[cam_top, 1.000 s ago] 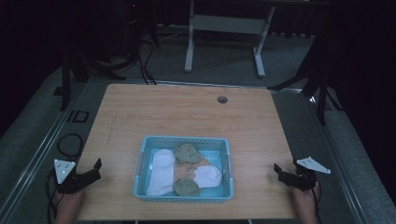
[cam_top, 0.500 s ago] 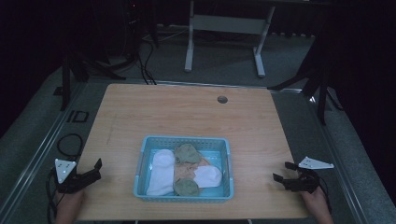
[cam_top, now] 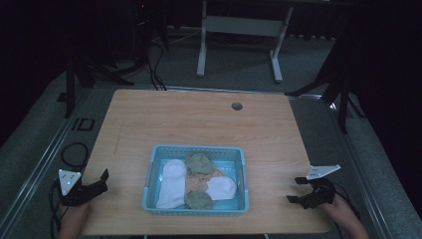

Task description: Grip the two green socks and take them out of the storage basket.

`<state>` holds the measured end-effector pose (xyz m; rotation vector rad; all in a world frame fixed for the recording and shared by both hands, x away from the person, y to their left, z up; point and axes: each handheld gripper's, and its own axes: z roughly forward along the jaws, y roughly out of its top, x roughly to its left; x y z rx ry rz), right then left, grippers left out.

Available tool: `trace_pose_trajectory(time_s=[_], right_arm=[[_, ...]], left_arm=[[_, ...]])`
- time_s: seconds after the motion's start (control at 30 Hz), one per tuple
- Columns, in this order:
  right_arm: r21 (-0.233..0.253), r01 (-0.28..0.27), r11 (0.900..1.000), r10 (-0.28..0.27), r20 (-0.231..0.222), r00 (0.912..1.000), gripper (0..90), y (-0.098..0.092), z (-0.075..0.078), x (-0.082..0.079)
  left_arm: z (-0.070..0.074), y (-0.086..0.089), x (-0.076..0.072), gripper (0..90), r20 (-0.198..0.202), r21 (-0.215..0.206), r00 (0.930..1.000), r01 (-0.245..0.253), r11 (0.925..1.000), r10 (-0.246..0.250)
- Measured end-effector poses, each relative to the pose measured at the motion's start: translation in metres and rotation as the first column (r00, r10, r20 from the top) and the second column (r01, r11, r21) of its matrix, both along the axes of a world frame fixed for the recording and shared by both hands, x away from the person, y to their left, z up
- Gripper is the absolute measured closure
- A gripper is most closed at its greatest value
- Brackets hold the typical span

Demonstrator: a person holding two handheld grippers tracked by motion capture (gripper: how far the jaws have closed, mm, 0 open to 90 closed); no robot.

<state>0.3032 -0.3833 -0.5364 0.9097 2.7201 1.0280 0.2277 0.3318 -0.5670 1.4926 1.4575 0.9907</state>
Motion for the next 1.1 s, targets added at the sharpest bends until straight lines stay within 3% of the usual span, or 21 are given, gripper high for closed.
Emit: trace_pose_trajectory(time_s=[0.23, 0.4, 0.53, 0.6, 0.77, 0.9, 1.1], right_arm=[[-0.086, -0.066, 0.994, 0.063, -0.037, 0.9973, 12.6, 0.015, 0.013, 0.001], [-0.157, -0.099, 0.983, 0.089, -0.066, 0.9938, 12.4, 0.023, 0.018, 0.003], [-0.149, -0.130, 0.980, 0.112, -0.124, 0.9860, 12.3, 0.030, 0.020, 0.003], [-0.153, -0.145, 0.977, 0.125, -0.131, 0.9834, 12.3, 0.035, 0.024, 0.002], [-0.182, -0.182, 0.966, 0.162, -0.118, 0.9796, 13.2, 0.044, 0.034, 0.002], [-0.251, -0.219, 0.943, 0.194, -0.119, 0.9737, 12.5, 0.052, 0.036, 0.000], [-0.245, -0.213, 0.946, 0.189, -0.115, 0.9751, 13.0, 0.058, 0.037, 0.000]], left_arm=[[0.000, 0.000, 0.000, 0.3, -0.002, -0.002, 1.0000, 0.001, 1.0000, -0.001], [0.000, 0.000, 0.000, 0.3, -0.001, 0.001, 1.0000, 0.002, 1.0000, -0.002], [0.000, 0.000, 0.000, 0.4, -0.002, -0.003, 1.0000, 0.002, 1.0000, -0.002], [0.000, 0.000, 0.000, 0.4, -0.003, -0.002, 1.0000, 0.002, 1.0000, -0.002], [0.000, 0.000, 0.000, 0.4, -0.002, 0.000, 1.0000, 0.002, 1.0000, -0.002], [0.000, 0.000, 0.000, 0.3, -0.001, 0.001, 1.0000, 0.004, 1.0000, -0.004], [0.000, 0.000, 0.000, 0.4, 0.000, -0.001, 1.0000, 0.004, 1.0000, -0.004]])
